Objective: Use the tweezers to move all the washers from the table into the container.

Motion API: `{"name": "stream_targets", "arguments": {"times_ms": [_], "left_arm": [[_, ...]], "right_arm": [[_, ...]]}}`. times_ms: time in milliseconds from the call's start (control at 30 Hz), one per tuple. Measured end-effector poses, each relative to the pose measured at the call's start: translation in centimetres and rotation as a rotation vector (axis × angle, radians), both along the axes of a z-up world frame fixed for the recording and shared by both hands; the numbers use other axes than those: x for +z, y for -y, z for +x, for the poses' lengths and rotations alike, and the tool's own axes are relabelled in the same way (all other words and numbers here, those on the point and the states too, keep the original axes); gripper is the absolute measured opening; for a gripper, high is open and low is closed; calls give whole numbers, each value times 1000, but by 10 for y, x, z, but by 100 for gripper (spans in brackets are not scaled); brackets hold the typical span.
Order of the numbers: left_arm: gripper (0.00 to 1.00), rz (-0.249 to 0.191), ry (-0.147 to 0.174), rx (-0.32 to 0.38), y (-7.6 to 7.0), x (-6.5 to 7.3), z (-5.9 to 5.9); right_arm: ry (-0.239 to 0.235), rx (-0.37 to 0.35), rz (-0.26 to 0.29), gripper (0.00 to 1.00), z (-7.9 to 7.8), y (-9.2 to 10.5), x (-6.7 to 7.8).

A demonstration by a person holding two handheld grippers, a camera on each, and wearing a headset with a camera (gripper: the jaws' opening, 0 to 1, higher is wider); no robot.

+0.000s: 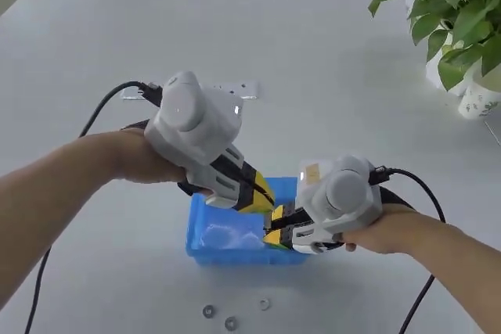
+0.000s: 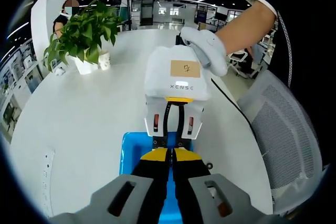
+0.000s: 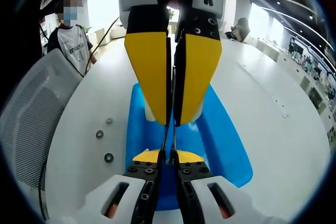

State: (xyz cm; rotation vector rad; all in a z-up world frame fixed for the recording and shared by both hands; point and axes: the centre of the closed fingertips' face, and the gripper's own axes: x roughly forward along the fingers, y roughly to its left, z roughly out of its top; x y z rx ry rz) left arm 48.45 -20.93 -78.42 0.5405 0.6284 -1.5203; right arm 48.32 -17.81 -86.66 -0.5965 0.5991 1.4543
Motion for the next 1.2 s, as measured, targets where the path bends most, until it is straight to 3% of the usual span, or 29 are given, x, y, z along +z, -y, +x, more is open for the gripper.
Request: {"name": "stream_targets", "arguments": {"times_ms": [667, 1200], "left_arm": [[5, 5, 24, 2, -2, 18, 0], [5, 9, 43, -4, 1, 40, -12]], "right_arm": [[32, -6, 14, 11, 1, 0, 19], [68, -3, 24, 11, -7, 3, 41]]}}
